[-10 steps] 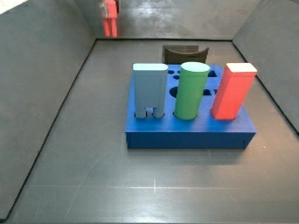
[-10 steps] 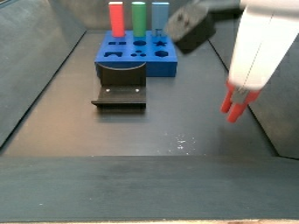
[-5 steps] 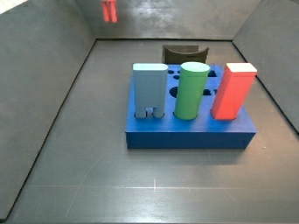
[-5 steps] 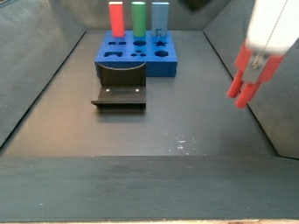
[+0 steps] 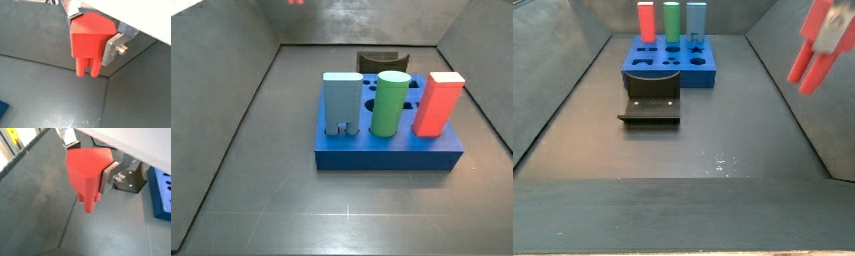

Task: Pick up the 3 prong object. Move up. Move to above the board. Insert the 3 prong object.
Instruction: Move to above the board.

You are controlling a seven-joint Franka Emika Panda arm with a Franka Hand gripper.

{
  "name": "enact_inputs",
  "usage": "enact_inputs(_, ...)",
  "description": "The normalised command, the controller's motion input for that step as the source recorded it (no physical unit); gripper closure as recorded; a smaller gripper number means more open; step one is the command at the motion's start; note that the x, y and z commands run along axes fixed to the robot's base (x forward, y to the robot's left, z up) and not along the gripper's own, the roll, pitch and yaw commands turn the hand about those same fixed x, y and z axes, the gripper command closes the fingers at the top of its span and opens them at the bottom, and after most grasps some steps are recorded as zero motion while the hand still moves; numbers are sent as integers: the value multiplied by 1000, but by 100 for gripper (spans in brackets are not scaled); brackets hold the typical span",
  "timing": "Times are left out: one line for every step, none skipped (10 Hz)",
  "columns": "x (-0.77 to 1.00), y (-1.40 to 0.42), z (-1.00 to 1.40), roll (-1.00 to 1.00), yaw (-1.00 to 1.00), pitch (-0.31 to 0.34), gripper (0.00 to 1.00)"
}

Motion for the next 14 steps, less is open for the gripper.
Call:
enact_inputs(-4, 97, 1000, -41, -33, 64, 100)
enact_inputs(-6, 91, 1000, -39, -36, 68, 100)
enact_inputs(-7, 85, 983, -38, -38, 69, 100)
enact_inputs(-10, 65, 765, -36, -38, 69, 100)
enact_inputs(-9, 50, 604, -34, -38, 68, 100)
enact_inputs(-7, 36, 382, -31, -39, 66, 100)
enact_inputs(-7, 32, 221, -30, -39, 67, 100)
enact_inputs(286, -1000, 5, 40, -1000, 42, 100)
enact_inputs(287, -1000, 3, 41, -1000, 41, 100)
enact_inputs(280, -1000, 7, 44, -1000, 33, 100)
enact_inputs(277, -1000, 7, 34, -1000, 28, 100)
enact_inputs(278, -1000, 7, 32, -1000, 30, 100)
enact_inputs(277, -1000, 8, 32, -1000, 32, 100)
enact_inputs(278, -1000, 11, 8, -1000, 31, 100)
